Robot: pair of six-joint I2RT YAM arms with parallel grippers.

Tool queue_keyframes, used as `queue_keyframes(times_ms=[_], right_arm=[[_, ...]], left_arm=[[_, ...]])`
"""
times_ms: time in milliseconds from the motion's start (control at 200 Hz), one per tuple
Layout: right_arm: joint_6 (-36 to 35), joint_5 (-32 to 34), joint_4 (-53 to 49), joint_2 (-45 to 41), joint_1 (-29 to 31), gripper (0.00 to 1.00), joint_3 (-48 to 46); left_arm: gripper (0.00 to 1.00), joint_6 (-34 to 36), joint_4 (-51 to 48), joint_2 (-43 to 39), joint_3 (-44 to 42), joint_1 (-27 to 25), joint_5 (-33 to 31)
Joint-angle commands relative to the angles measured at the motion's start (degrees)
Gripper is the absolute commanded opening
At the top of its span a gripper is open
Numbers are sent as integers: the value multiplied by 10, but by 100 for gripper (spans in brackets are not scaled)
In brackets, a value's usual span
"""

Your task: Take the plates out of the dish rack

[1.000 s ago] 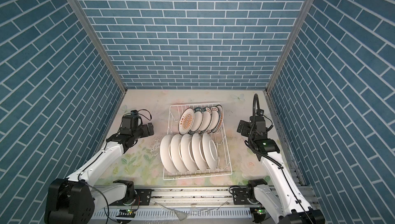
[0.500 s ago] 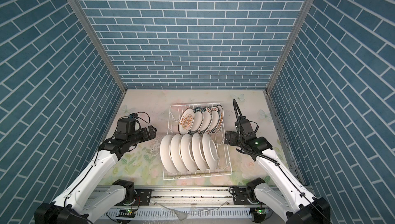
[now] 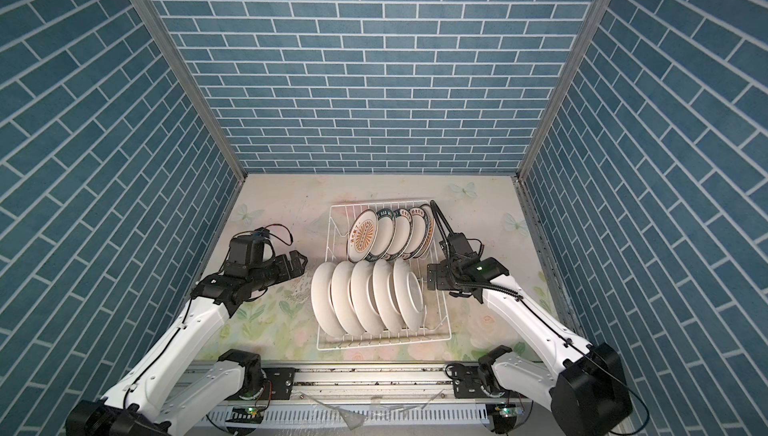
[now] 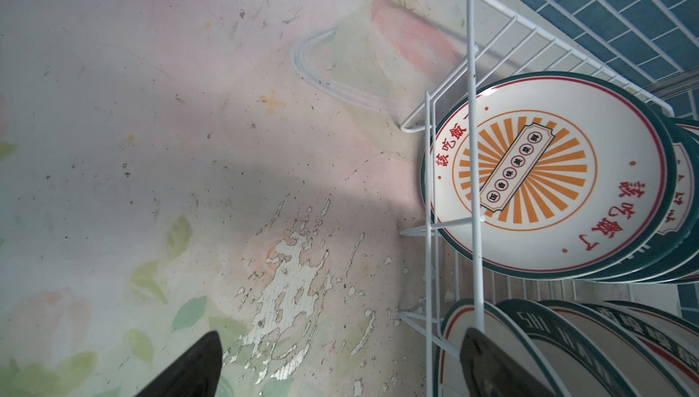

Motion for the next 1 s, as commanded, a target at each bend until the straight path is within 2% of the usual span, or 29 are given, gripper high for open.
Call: queue_keyframes(times_ms=[0, 210, 295, 505, 810, 995], right_arm=[[-7, 22, -26, 12, 8, 99, 35], [-18, 27, -14, 11, 10, 99, 28], [-18, 26, -12, 19, 10, 95, 27], [-10, 41, -1, 37, 10, 78, 22], [-26, 42, 7, 70, 8, 73, 35], [-34, 43, 8, 88, -18, 63, 50]], left_arm=[[99, 1, 1, 4, -4, -2, 3], [99, 1, 3, -2, -7, -2, -6], [99, 2, 5, 2, -7, -2, -5], [99, 1, 12, 6, -12, -2, 4], [99, 1, 13, 9, -13, -2, 6], [99, 2, 15, 19, -14, -2, 3]])
